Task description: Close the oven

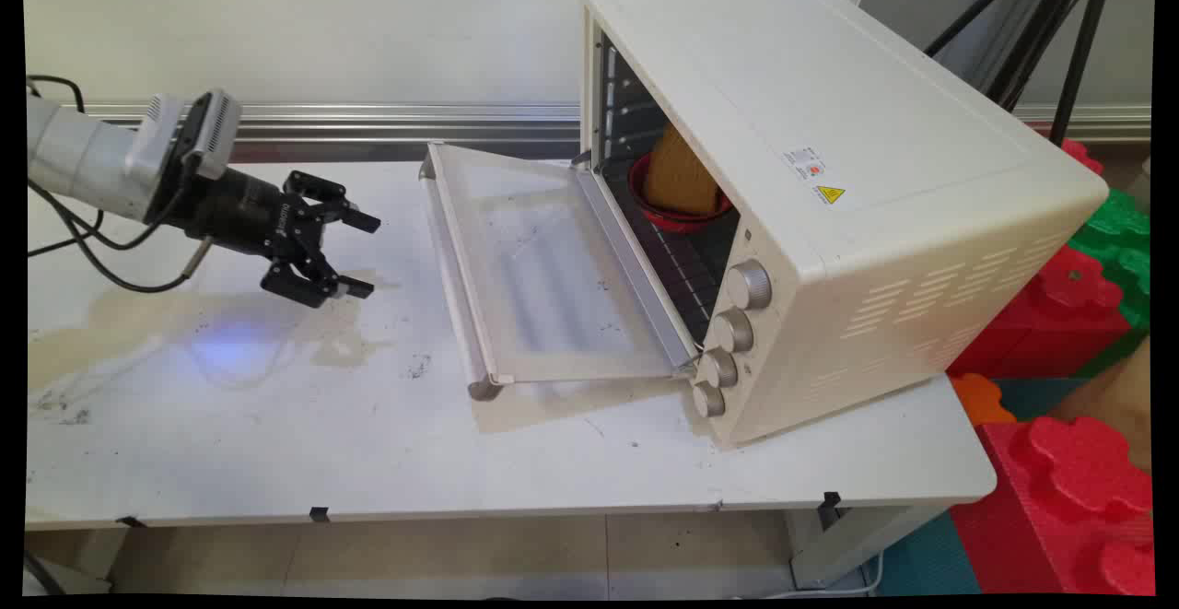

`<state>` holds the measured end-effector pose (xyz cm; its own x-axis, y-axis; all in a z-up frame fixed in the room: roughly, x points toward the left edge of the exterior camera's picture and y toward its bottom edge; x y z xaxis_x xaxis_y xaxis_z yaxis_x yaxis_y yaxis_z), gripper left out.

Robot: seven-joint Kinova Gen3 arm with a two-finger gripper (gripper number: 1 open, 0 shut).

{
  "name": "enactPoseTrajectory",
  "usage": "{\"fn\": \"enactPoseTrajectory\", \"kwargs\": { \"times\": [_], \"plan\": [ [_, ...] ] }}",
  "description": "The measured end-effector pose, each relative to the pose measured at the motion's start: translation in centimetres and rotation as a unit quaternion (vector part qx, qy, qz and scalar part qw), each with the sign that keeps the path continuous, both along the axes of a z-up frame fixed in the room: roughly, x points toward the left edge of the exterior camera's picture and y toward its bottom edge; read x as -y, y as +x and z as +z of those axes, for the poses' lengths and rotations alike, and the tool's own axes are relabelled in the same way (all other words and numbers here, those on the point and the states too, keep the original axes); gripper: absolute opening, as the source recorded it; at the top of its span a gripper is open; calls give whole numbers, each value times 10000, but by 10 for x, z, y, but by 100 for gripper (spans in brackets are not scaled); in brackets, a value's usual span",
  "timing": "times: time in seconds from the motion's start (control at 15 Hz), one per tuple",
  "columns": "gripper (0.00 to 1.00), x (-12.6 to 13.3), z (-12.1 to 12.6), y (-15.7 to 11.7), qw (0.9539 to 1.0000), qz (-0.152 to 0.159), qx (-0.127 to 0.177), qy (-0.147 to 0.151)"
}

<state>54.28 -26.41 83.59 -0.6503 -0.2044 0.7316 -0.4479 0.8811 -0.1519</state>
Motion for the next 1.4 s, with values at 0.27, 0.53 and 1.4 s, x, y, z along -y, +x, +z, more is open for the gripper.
{"fn": "enactPoseTrajectory", "kwargs": {
  "times": [0.27,0.53,1.4],
  "plan": [
    [100,8,-19,-2,10000,59,-22,73],
    [100,19,-39,-5,9999,119,-61,95],
    [0,31,-62,-11,9996,185,-195,88]
  ]
}}
